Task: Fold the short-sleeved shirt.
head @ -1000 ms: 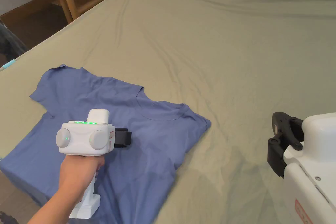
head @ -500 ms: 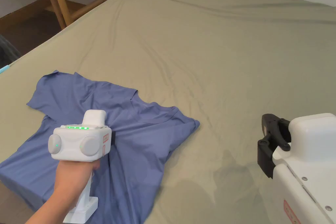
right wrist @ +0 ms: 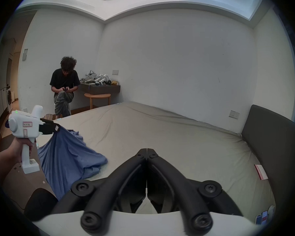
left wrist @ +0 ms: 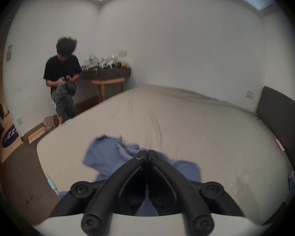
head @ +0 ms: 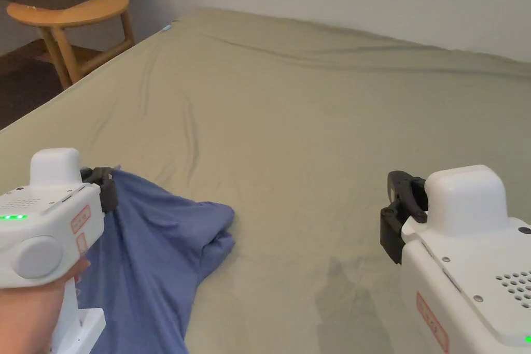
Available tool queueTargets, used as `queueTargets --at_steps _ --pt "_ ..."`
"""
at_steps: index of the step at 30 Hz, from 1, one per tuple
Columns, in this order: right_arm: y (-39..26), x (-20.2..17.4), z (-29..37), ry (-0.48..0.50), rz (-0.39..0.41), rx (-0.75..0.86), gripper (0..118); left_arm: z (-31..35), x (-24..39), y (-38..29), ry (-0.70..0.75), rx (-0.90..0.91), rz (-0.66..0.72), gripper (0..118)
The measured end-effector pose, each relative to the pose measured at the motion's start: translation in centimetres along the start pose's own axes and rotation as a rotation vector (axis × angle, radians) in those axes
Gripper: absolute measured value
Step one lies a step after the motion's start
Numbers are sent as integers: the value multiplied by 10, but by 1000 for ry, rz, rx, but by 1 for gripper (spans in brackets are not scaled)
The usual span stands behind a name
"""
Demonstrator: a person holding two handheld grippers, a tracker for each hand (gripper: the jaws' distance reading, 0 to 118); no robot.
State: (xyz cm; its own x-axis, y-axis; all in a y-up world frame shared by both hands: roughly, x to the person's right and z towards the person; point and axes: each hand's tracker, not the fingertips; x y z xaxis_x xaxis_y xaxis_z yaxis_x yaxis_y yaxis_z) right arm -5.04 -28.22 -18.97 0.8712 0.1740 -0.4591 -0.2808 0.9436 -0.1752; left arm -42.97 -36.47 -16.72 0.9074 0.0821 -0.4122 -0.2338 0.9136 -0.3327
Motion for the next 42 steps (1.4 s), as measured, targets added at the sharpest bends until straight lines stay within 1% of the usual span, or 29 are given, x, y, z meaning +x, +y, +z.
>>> queueTargets --at_steps 5,8,13,17,19,22,24,28,30,37,42 --pt "7 12 29 -16 -13 49 1 58 12 45 4 175 -37 0" --pt "11 18 44 -30 -20 76 1 87 24 76 17 270 -109 0" --pt "10 39 66 -66 -42 115 1 129 49 122 27 432 -222 0" --pt "9 56 82 -110 -70 140 1 154 77 162 25 566 -319 0" --pt "8 67 90 -138 -86 149 1 162 93 180 1 622 -350 0" --pt "5 84 100 -179 -112 156 1 168 119 204 -45 661 -380 0" --pt "1 97 109 -211 -124 157 1 170 140 215 -102 688 -388 0" --pt "-5 117 122 -279 -123 148 1 169 187 226 -178 728 -428 0" --pt "-10 128 128 -315 -125 143 1 166 213 229 -251 733 -431 0" --pt "-28 172 144 -433 -144 108 1 138 318 214 -439 708 -503 0" --pt "-46 201 144 -496 -172 67 1 98 405 176 -583 601 -580 0"
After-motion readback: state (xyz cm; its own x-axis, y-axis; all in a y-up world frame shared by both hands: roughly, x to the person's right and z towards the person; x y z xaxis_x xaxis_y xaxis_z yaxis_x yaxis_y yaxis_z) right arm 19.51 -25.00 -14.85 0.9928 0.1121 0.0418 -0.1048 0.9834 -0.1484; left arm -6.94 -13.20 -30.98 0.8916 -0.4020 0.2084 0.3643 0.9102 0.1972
